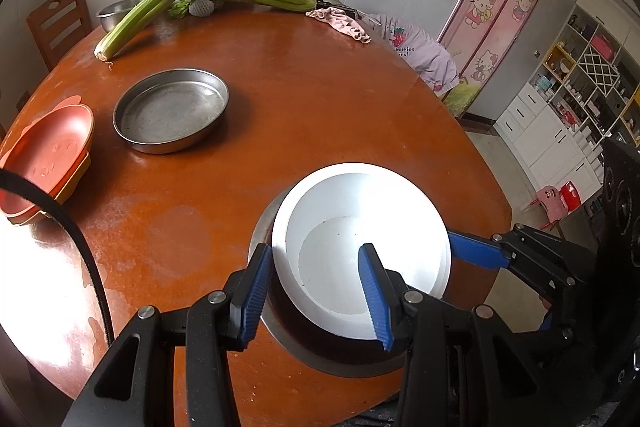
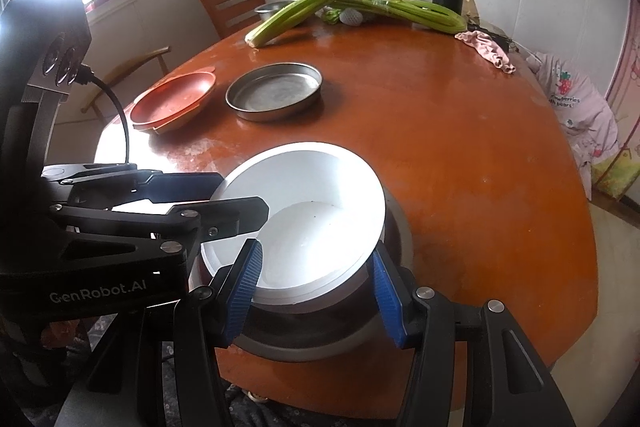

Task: Organize plates and bowls
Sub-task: 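Lower the red-print bowl into the white bowl inside the steel bowl, then open both grippers and withdraw them from the nested bowls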

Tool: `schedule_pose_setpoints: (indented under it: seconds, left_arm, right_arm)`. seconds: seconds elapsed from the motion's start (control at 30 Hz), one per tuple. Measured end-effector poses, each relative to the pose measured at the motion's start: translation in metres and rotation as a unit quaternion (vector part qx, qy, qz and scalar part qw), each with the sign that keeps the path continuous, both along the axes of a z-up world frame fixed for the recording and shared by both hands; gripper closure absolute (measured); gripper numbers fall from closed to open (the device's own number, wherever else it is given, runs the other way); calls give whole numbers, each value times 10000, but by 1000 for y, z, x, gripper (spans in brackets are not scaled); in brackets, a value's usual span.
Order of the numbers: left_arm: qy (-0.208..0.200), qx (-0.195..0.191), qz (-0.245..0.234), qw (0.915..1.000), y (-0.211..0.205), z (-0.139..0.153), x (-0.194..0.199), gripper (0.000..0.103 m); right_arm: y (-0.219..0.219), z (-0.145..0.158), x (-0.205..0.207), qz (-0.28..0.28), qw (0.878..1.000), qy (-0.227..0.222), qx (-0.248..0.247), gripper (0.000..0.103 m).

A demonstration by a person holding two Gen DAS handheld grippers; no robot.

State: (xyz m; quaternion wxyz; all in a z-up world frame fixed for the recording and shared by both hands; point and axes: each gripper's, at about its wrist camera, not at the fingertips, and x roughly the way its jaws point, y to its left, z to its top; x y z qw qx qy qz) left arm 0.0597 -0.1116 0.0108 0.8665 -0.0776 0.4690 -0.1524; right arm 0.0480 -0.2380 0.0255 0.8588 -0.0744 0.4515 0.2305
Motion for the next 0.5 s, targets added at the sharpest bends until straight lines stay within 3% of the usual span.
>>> schedule_pose_setpoints:
  seconds: [0.5]
  left_arm:
    - [11, -36, 16, 10000, 4, -2, 3, 59]
  right_arm:
    - [-1, -6, 8, -107, 9998, -20, -183, 46]
